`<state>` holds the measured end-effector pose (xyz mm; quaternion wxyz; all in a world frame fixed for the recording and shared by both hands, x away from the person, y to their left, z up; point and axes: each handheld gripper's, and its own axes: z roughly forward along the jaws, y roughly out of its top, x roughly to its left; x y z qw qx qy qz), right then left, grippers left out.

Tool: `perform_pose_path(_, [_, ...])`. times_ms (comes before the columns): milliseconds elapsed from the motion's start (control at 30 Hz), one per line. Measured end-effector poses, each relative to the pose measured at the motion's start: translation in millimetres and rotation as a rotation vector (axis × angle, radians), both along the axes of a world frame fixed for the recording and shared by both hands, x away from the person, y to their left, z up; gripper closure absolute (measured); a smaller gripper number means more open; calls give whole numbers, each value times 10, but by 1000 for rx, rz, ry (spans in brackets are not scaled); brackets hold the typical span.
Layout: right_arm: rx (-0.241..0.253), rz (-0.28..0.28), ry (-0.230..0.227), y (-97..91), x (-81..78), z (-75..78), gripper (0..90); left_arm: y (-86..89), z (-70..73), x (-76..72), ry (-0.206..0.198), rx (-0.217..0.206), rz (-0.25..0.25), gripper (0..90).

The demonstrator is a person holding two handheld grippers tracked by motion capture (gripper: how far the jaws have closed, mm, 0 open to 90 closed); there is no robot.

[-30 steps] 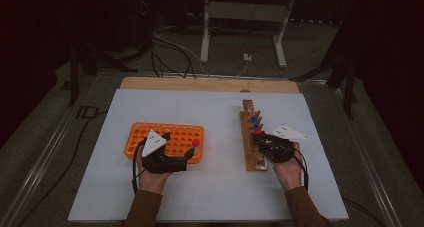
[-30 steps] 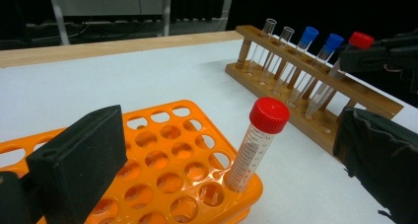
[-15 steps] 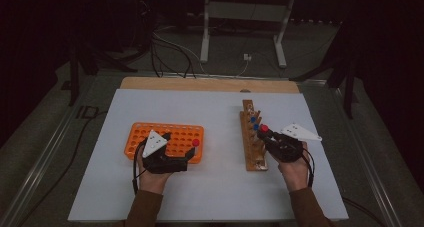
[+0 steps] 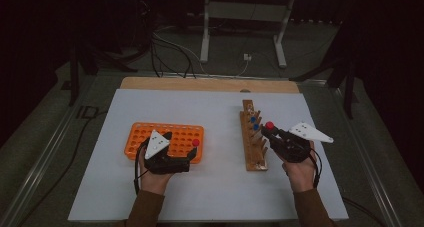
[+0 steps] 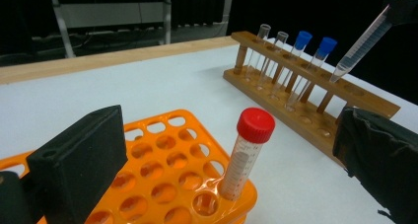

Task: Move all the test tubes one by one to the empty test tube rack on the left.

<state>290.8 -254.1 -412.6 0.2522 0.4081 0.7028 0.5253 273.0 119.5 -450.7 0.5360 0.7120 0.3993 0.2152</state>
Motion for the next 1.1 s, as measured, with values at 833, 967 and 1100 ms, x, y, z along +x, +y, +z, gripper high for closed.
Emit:
perform_pose_path(833, [-42,246,25,700,-223,-12,742,-566,5,-126,-40,113,-181,51])
perform_pose_path(967, [-46,280,34,786,-254,-29,742,-645,5,-163,-56,134,-203,104])
perform_pose_path(1100, [-43,315,48,870,-281,-53,742,-702,10,-192,-69,147,-236,235])
